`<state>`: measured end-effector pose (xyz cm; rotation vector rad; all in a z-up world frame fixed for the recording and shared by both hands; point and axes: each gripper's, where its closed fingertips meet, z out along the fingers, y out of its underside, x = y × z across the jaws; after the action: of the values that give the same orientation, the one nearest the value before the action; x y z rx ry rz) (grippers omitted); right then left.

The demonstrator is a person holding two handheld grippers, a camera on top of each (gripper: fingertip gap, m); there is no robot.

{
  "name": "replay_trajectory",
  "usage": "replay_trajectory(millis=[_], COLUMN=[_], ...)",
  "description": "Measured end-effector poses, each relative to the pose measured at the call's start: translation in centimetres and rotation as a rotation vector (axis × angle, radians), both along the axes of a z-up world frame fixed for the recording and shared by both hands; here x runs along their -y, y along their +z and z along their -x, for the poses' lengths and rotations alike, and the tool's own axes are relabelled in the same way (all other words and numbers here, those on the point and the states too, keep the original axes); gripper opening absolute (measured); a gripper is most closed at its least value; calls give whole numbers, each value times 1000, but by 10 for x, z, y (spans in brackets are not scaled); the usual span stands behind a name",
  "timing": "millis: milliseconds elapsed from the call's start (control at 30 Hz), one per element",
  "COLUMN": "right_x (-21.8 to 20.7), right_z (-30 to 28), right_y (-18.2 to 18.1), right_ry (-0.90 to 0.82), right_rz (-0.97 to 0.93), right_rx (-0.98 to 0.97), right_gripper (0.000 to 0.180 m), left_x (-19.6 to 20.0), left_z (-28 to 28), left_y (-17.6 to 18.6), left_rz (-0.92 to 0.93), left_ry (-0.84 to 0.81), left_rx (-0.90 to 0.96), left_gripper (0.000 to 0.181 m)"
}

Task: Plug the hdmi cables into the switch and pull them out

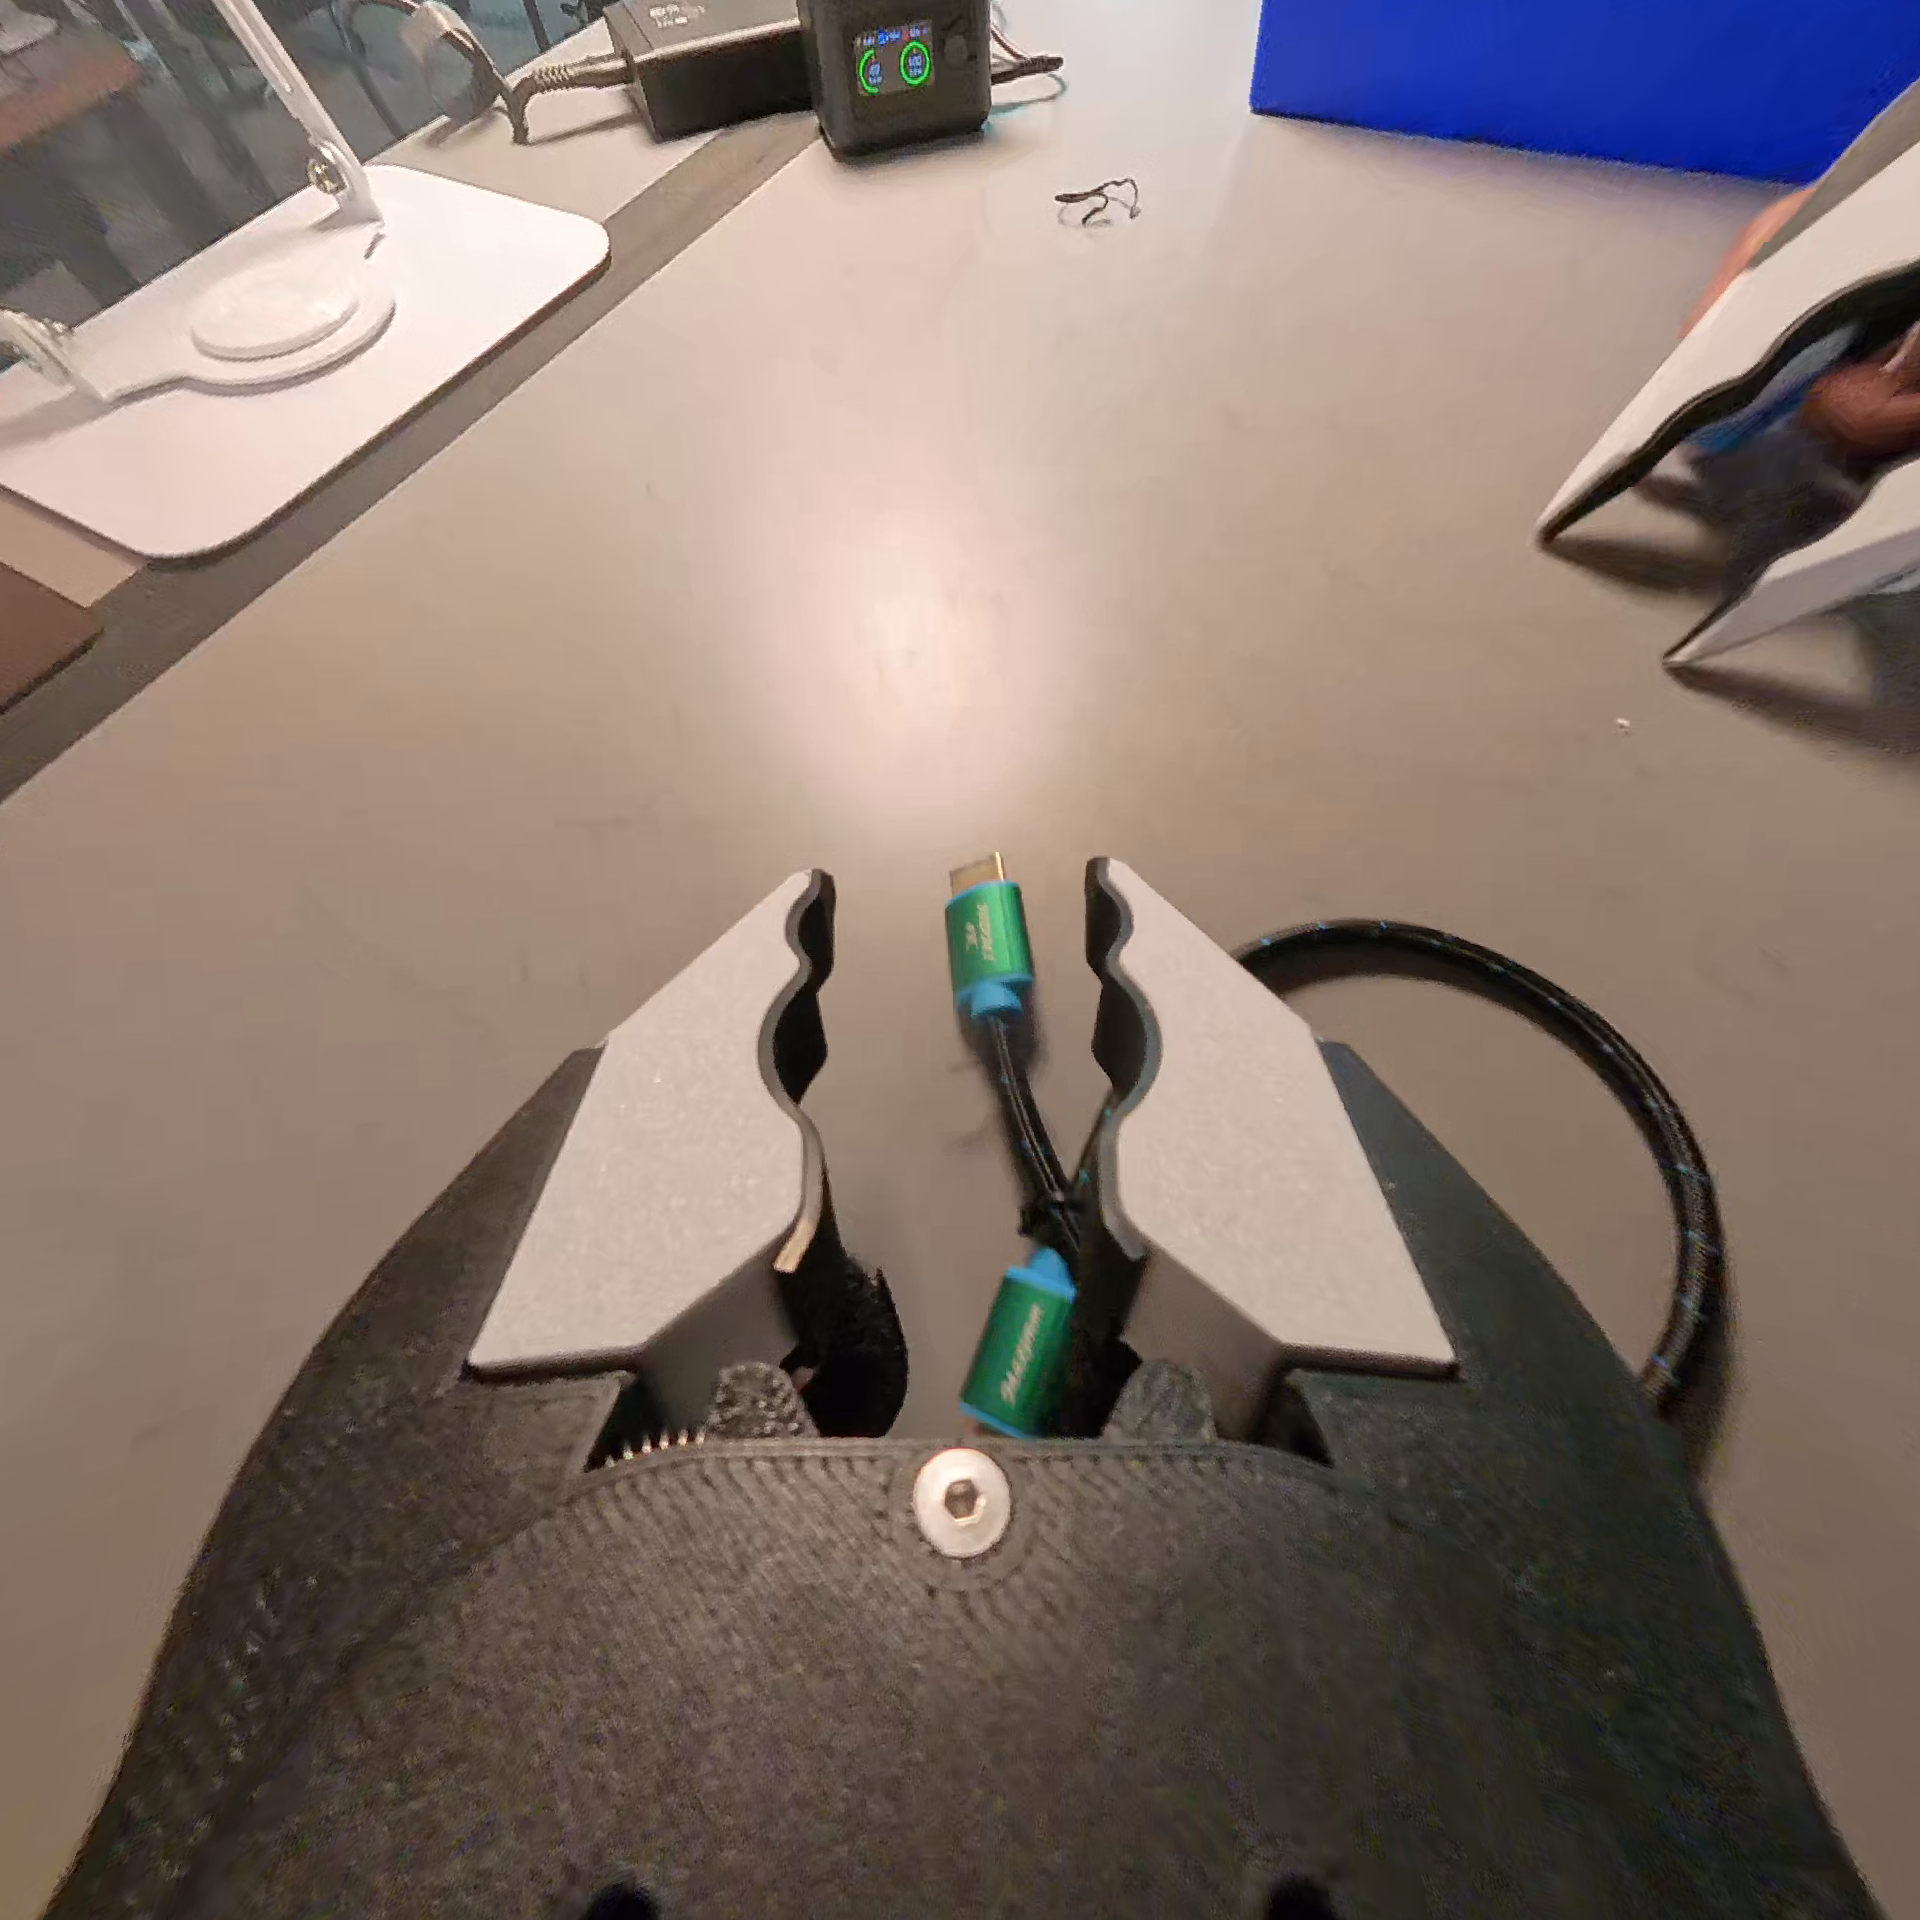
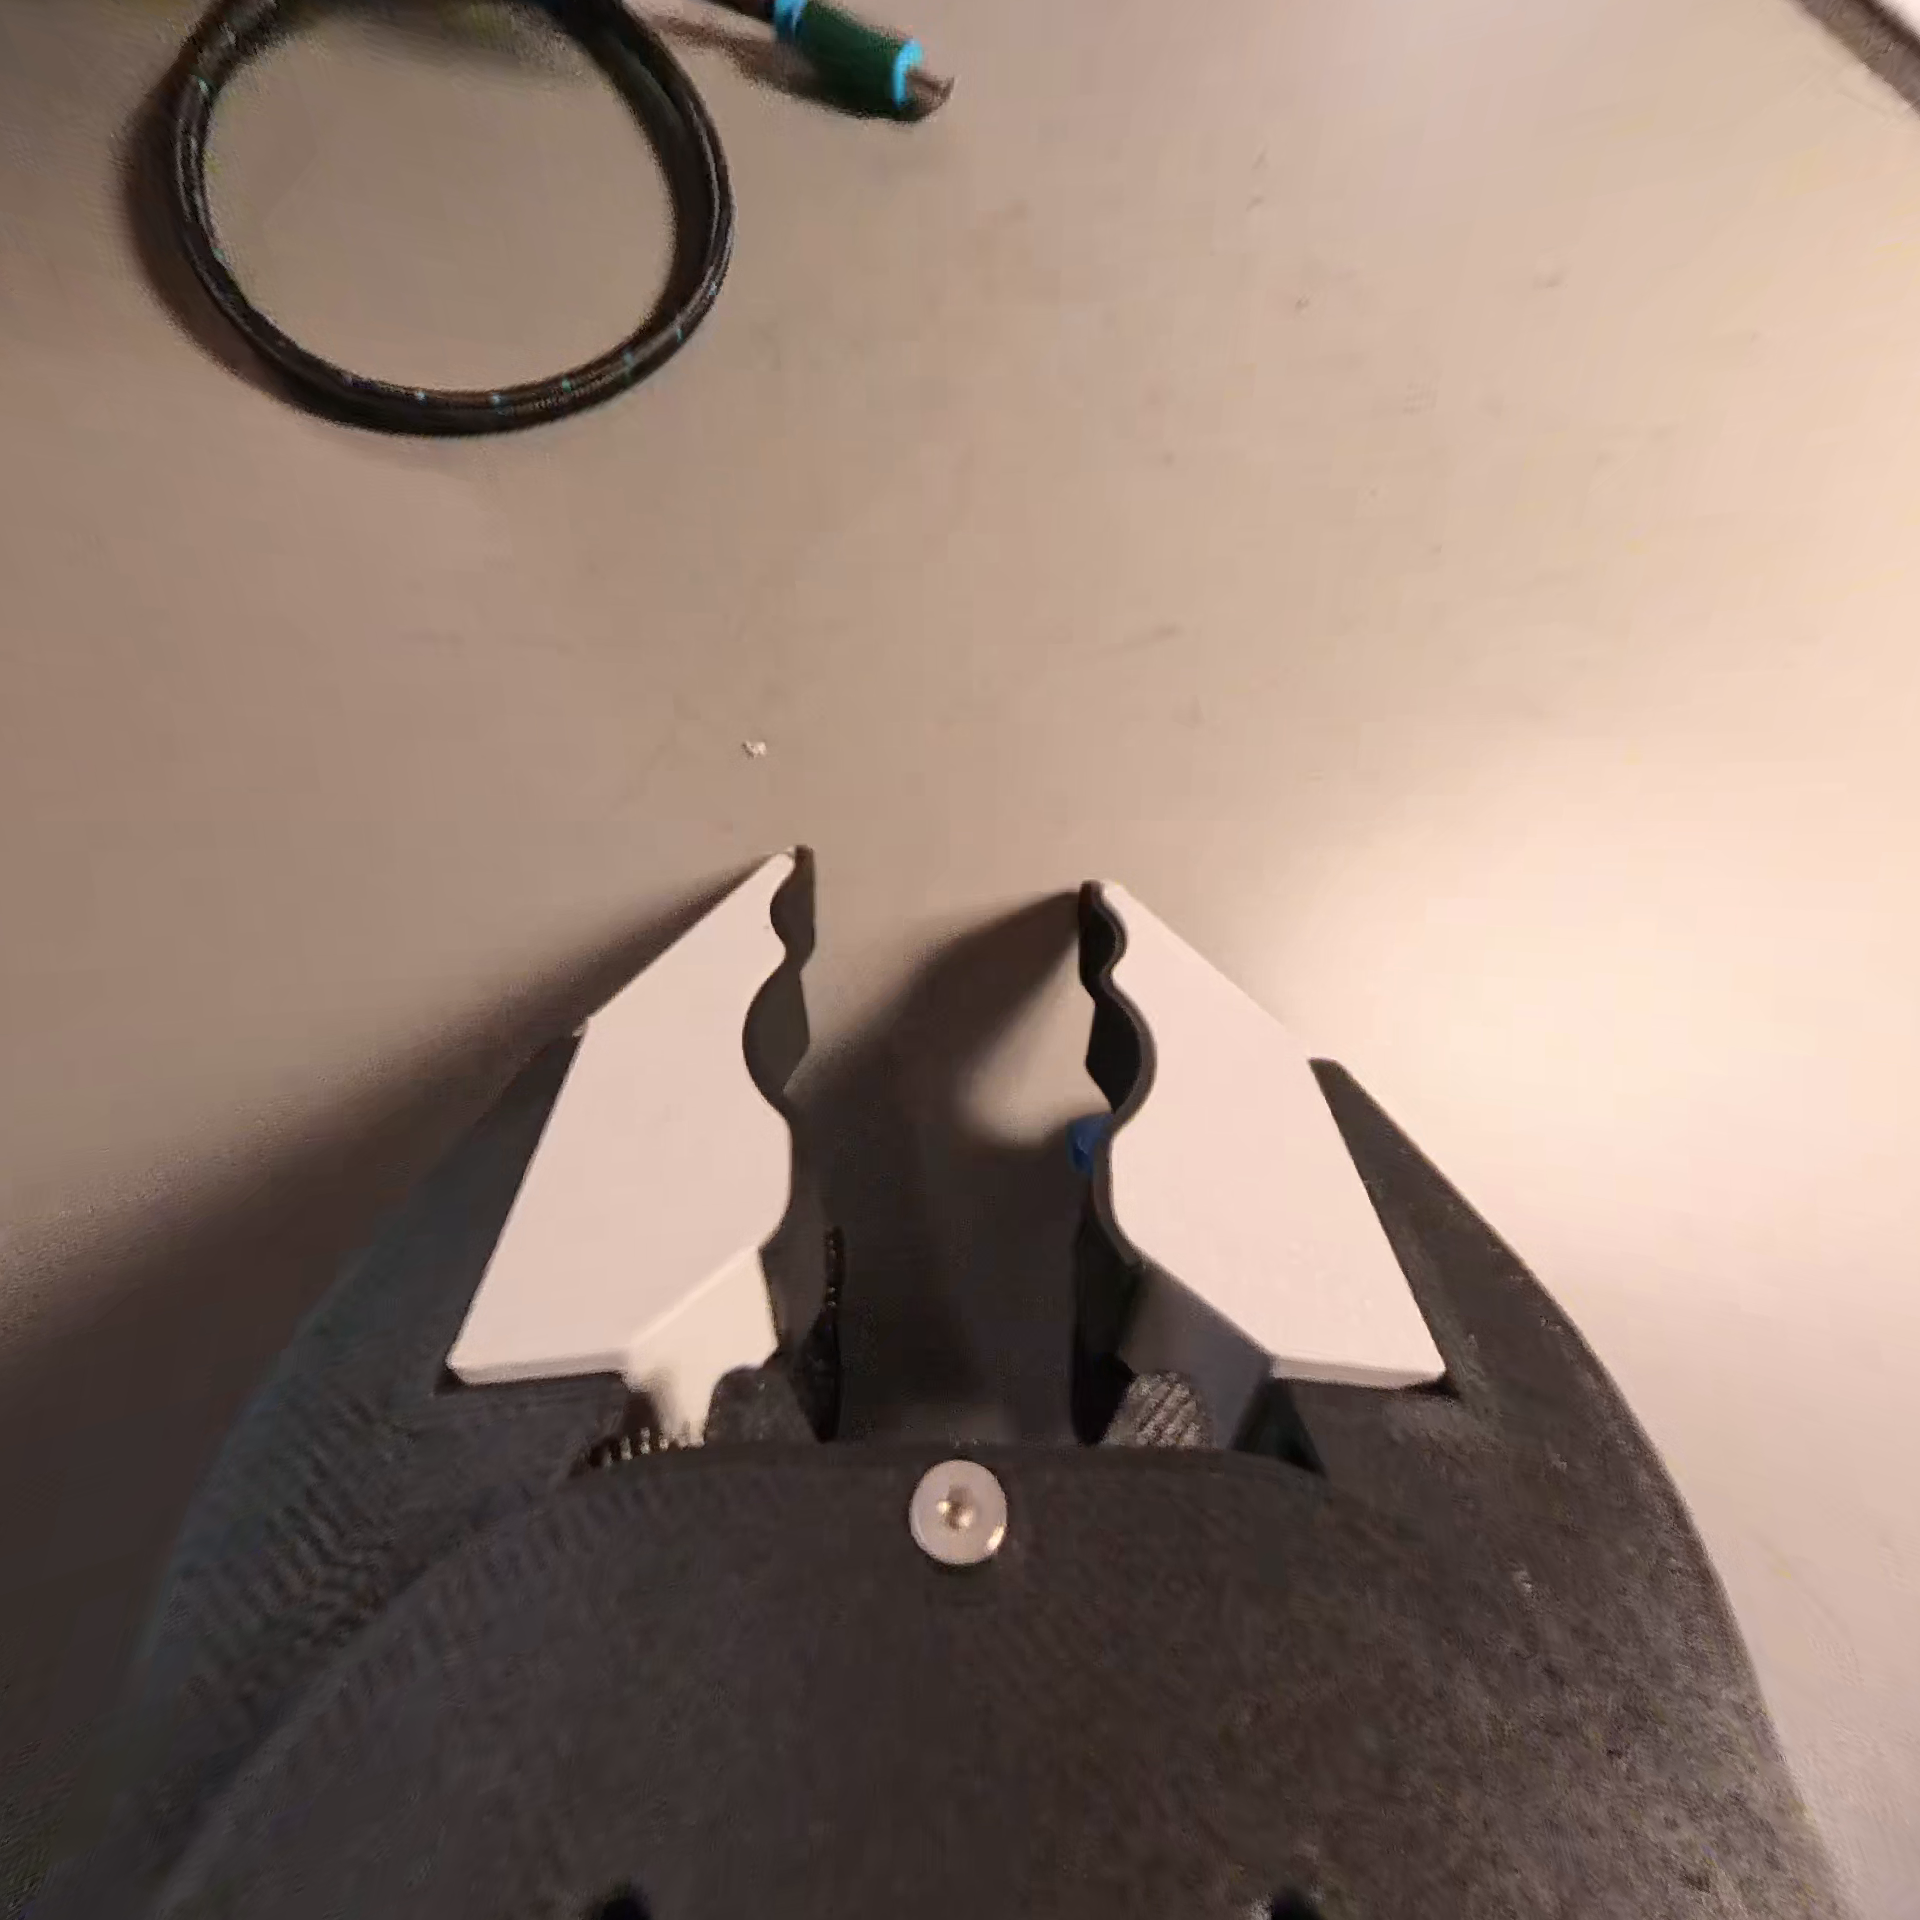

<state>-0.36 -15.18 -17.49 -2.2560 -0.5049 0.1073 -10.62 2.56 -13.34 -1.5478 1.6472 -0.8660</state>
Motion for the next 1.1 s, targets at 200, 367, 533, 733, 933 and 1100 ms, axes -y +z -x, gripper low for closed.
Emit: replay_trajectory(millis=[200, 367, 533, 733, 933, 1100], right_x=[3, 3, 3, 3, 1, 1], right_z=[-5, -2, -1, 0, 0, 0], right_y=[2, 0, 1, 1, 2, 2], right_ry=[-19, 15, 21, 28, 31, 32], right_rz=[15, 20, 24, 26, 37, 36], right_rx=[-69, -48, -60, -64, -105, -101], right_gripper=[51, 53, 54, 55, 52, 52], left_x=[9, -68, -188, -230, -249, -251], left_z=[52, 146, 229, 232, 210, 195], left_y=[46, 128, 100, 41, 34, 30], left_rz=[-20, -72, -36, 133, 107, 89], left_ry=[126, 482, 703, 591, 470, 405], left_rx=[103, 168, -151, -292, -280, -288], left_gripper=[53, 53, 54, 56, 53, 30])
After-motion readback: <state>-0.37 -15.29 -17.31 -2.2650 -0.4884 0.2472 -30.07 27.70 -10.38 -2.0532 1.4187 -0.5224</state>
